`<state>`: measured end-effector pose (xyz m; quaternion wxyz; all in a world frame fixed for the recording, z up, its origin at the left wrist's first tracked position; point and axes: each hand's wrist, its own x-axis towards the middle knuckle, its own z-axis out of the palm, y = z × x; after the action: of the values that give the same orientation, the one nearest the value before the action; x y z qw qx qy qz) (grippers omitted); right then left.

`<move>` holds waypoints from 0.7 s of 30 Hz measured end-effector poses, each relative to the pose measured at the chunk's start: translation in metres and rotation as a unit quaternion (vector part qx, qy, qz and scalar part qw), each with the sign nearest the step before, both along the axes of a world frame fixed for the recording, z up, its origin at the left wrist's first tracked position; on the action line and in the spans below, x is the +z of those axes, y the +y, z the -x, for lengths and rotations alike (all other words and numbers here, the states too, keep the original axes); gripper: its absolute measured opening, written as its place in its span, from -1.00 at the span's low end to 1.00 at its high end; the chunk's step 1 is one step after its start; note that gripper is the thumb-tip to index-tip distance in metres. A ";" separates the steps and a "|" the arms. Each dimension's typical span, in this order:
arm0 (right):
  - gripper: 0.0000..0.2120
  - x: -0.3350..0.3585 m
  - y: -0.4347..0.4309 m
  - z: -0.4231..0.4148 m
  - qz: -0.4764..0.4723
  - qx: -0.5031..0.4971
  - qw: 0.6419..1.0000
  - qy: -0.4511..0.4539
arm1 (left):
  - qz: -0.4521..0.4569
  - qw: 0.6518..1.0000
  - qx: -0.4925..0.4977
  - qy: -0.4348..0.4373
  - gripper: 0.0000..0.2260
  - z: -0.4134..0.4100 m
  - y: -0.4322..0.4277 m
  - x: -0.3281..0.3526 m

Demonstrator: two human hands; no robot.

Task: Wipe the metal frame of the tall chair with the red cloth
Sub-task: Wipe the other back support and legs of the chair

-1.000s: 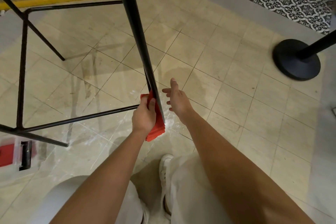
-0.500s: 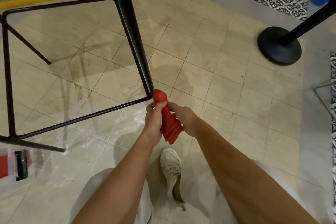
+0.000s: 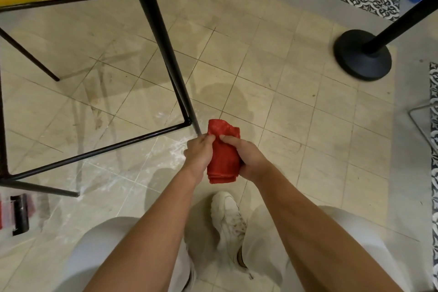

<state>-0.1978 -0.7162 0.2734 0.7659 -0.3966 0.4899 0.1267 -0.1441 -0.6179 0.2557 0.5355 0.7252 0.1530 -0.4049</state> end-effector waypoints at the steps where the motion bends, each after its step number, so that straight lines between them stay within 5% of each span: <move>1: -0.69 -0.002 0.000 -0.001 0.012 -0.004 1.000 -0.004 | 0.007 1.000 0.000 -0.021 -0.78 0.000 0.000 0.003; 5: -0.84 -0.015 0.005 -0.015 0.096 -0.054 0.993 -0.051 | -0.031 0.993 0.094 -0.071 -0.75 -0.008 0.006 -0.008; 10: -0.75 -0.039 0.014 -0.039 0.336 0.059 0.939 -0.050 | -0.075 0.985 0.152 -0.040 -0.73 -0.017 0.018 -0.028; 16: -0.43 -0.053 0.055 -0.058 0.370 0.087 0.908 -0.177 | -0.071 0.984 0.161 -0.031 -0.72 -0.031 0.017 -0.041; 21: -0.36 -0.076 0.078 -0.060 0.379 0.033 0.909 -0.173 | -0.048 0.979 0.197 0.000 -0.76 -0.043 0.019 -0.056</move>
<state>-0.1382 -0.6380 0.1976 0.6265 -0.6882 0.3476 -0.1141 -0.1011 -0.5991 0.1995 0.5690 0.7059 0.3122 -0.2837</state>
